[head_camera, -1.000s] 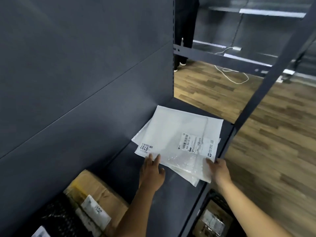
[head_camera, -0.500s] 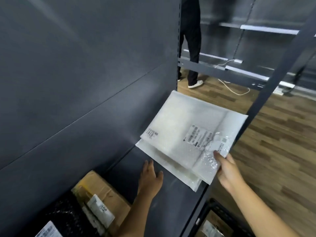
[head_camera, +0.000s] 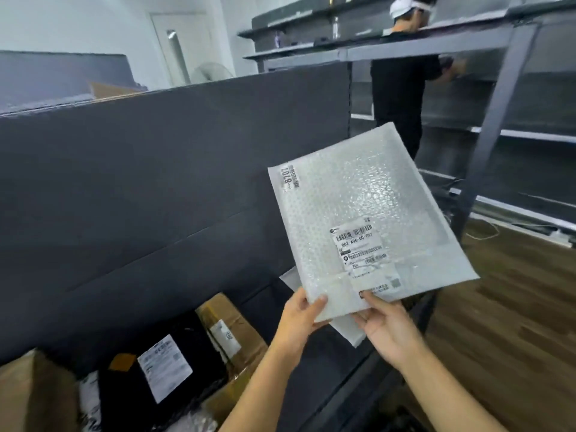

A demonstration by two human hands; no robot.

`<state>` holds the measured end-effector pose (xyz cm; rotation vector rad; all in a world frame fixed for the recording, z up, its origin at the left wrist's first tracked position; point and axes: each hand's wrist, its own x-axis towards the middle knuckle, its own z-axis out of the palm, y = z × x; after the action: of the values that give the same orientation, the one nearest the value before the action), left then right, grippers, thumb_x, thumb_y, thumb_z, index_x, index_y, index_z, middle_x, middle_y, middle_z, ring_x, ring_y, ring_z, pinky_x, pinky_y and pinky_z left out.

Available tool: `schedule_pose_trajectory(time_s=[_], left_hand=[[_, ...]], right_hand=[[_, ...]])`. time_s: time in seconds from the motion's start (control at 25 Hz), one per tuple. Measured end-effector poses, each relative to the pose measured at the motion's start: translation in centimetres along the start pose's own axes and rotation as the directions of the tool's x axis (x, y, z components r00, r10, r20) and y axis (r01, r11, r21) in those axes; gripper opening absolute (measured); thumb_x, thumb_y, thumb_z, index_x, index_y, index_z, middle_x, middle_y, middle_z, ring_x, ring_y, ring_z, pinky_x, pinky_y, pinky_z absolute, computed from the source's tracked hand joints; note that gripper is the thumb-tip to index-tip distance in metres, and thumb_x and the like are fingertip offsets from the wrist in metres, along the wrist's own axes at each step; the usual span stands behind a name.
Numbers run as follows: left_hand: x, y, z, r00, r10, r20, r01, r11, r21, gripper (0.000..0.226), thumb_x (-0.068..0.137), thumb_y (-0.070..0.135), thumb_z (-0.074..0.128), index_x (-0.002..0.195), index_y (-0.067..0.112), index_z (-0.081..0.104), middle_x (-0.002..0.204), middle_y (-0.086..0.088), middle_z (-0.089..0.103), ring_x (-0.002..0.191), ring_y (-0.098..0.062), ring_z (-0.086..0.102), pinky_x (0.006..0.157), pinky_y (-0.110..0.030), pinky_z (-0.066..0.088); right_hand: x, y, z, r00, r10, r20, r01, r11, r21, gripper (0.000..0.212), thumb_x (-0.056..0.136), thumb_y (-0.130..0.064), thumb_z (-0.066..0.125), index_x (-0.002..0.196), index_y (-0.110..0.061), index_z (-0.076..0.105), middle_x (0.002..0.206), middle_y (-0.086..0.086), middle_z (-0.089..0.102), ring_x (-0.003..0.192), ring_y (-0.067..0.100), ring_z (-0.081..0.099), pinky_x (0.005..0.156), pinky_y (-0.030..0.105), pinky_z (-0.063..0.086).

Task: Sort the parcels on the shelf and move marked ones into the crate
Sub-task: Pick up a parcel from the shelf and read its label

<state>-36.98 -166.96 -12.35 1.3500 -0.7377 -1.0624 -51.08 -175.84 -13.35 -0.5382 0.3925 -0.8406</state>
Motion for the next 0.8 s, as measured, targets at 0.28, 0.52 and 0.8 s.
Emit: schedule_pose_trajectory(time_s=[0.28,0.52,0.8], left_hand=[[-9.5,2.5,-7.0,0.956,0.14,-0.256,-0.143,0.99,0.01,0.026,0.093,0.011,0.055,0.119,0.016,0.058,0.112,-0.005,0.071,0.099,-0.021,0.069,0.075,-0.031,0.056],[-12.4,5.0,-10.3,0.913,0.22,-0.344,-0.208,0.976,0.071,0.023,0.093,0.006,0.054,0.115,0.013,0.059,0.104,-0.003,0.073,0.091,-0.016,0.071,0.08,-0.039,0.057],[-17.6,7.4,-13.4,0.827,0.43,-0.362,-0.363,0.901,0.239,0.017,0.091,0.011,0.06,0.108,0.013,0.063,0.104,-0.006,0.072,0.099,-0.019,0.069,0.081,-0.033,0.057]], right_hand=[[-5.3,-1.9,0.4,1.0,-0.013,-0.009,0.013,1.0,-0.021,0.031,0.091,-0.01,0.048,0.119,-0.018,0.058,0.113,0.004,0.07,0.095,0.019,0.07,0.077,0.037,0.059],[-5.8,-2.1,3.9,0.999,-0.031,0.045,0.04,0.973,-0.228,0.034,0.087,0.0,0.052,0.119,-0.012,0.057,0.106,0.005,0.07,0.087,0.018,0.072,0.074,0.035,0.06],[-2.8,2.7,9.1,0.996,0.08,0.039,-0.065,0.953,-0.296,0.026,0.093,0.0,0.045,0.111,-0.014,0.058,0.106,0.006,0.066,0.089,0.021,0.068,0.062,0.028,0.06]])
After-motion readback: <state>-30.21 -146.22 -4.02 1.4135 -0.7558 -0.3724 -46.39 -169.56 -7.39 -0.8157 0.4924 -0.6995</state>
